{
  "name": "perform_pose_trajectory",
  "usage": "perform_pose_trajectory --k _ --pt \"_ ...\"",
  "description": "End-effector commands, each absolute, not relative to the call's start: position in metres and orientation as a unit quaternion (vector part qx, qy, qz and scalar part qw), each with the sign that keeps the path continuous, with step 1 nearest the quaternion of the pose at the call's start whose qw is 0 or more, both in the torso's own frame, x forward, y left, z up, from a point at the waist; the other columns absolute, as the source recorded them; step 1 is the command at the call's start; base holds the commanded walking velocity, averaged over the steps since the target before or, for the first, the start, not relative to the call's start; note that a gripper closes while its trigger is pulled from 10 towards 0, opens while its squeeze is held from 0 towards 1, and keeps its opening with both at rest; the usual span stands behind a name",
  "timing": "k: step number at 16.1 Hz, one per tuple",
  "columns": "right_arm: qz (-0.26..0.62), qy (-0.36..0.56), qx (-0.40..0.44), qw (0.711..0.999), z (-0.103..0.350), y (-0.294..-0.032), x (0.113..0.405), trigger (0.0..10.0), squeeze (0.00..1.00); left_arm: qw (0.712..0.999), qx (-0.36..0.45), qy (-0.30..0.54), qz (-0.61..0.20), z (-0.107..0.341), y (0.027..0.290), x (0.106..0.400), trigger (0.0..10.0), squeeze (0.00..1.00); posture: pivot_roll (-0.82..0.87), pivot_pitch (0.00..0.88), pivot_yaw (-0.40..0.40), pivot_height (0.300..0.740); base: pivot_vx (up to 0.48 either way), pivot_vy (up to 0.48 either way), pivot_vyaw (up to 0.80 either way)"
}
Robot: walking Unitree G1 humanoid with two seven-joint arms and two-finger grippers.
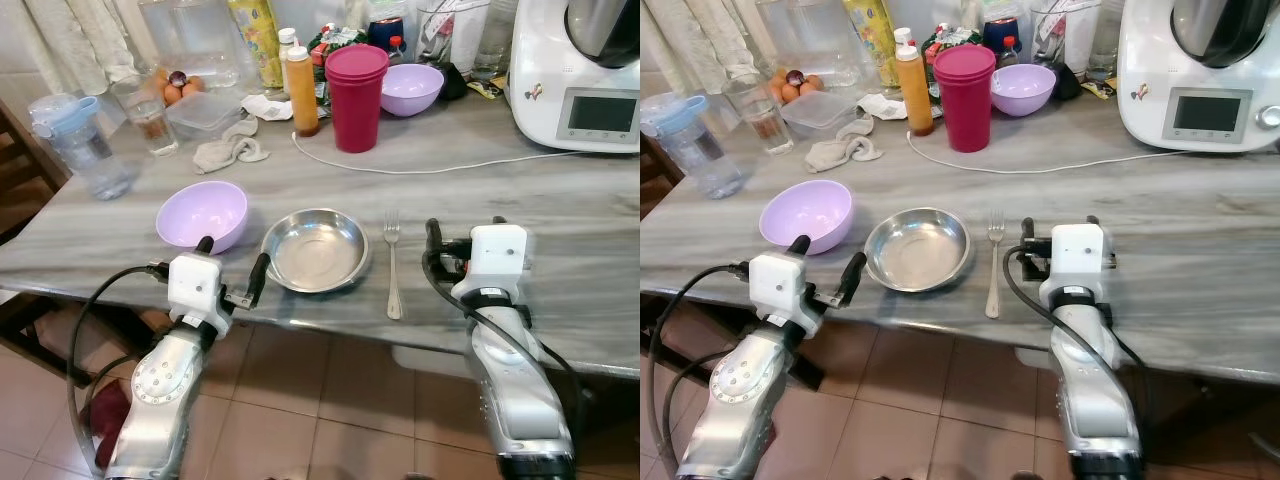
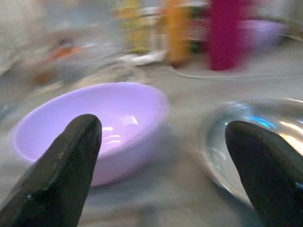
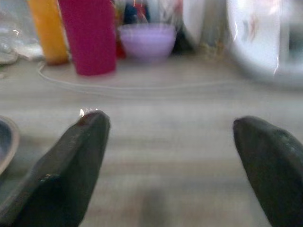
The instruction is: Setting the table
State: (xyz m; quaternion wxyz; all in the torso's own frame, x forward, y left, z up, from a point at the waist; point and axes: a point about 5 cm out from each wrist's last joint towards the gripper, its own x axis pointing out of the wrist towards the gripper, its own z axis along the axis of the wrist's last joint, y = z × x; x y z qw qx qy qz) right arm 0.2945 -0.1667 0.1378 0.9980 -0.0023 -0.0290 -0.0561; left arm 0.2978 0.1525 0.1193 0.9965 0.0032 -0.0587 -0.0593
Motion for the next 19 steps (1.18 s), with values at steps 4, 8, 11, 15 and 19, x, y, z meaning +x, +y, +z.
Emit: perform_pose_trajectory --k 4,8,11,15,19 --pt "-0.058 -0.024 0.027 0.998 0.1361 -0.1685 0.2964 10.0 0.00 0.998 0.005 -0.047 -0.032 0.1175 0.1570 0.2991 10.0 0.00 -0.20 0.009 0.066 0.740 0.000 0.000 -0.19" --pt "-0.054 -0.029 0.023 0.998 0.1398 -0.1688 0.2961 10.0 0.00 0.999 0.002 -0.051 -0.017 0.1189 0.1567 0.3012 10.0 0.00 -0.21 0.011 0.064 0.740 0.000 0.000 0.00" --pt "-0.053 -0.030 0.019 0.998 0.1403 -0.1695 0.2961 10.0 0.00 0.999 0.004 -0.049 -0.016 0.1183 0.1565 0.2996 10.0 0.00 -0.21 0.013 0.061 0.740 0.000 0.000 -0.15" --pt "-0.053 -0.028 0.023 0.998 0.1404 -0.1691 0.2967 10.0 0.00 0.999 0.011 -0.037 -0.002 0.1157 0.1573 0.3016 10.0 0.00 -0.20 0.014 0.057 0.740 0.000 0.000 0.00" --pt "-0.052 -0.028 0.025 0.998 0.1404 -0.1676 0.2972 10.0 0.00 0.999 0.014 -0.029 0.002 0.1141 0.1565 0.3018 10.0 0.00 -0.20 0.018 0.060 0.740 -0.154 0.000 0.00"
